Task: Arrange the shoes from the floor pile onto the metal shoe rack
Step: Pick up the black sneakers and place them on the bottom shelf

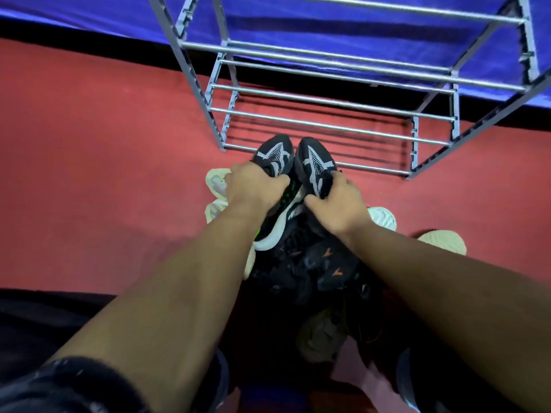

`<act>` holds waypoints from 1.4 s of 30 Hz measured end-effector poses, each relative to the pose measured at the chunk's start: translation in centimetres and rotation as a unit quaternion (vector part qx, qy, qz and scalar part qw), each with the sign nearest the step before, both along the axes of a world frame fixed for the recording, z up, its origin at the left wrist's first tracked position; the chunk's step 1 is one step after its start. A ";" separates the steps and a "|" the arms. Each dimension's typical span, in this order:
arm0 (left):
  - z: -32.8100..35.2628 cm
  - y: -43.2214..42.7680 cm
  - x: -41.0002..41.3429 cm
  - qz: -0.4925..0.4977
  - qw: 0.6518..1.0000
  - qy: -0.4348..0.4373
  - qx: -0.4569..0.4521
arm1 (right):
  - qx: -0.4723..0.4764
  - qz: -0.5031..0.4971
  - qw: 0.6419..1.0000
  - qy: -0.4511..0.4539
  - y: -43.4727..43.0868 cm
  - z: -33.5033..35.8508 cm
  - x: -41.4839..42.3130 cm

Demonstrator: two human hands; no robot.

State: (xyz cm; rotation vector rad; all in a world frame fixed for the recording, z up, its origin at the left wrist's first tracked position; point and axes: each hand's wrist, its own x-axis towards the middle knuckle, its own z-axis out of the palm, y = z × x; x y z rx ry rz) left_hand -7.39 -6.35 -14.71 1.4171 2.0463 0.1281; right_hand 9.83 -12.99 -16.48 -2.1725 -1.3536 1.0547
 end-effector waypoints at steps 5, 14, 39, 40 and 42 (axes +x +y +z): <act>-0.8 5.3 -1.1 0.018 0.999 -0.037 0.022 | 0.009 0.009 0.999 0.040 6.8 -1.1 0.8; -6.9 14.0 -2.0 -0.005 0.997 -0.014 0.080 | 0.046 -0.044 0.997 0.040 16.9 -7.1 -1.8; -12.9 17.7 -3.7 -0.072 0.997 0.005 0.022 | 0.014 0.058 0.995 -0.075 19.7 -12.1 -4.3; -12.7 17.5 -3.7 -0.067 0.997 0.005 0.024 | 0.018 0.068 0.995 -0.078 19.5 -11.8 -4.3; -12.4 16.9 -3.8 -0.056 0.998 0.007 0.030 | 0.028 0.079 0.994 -0.076 18.8 -11.1 -4.0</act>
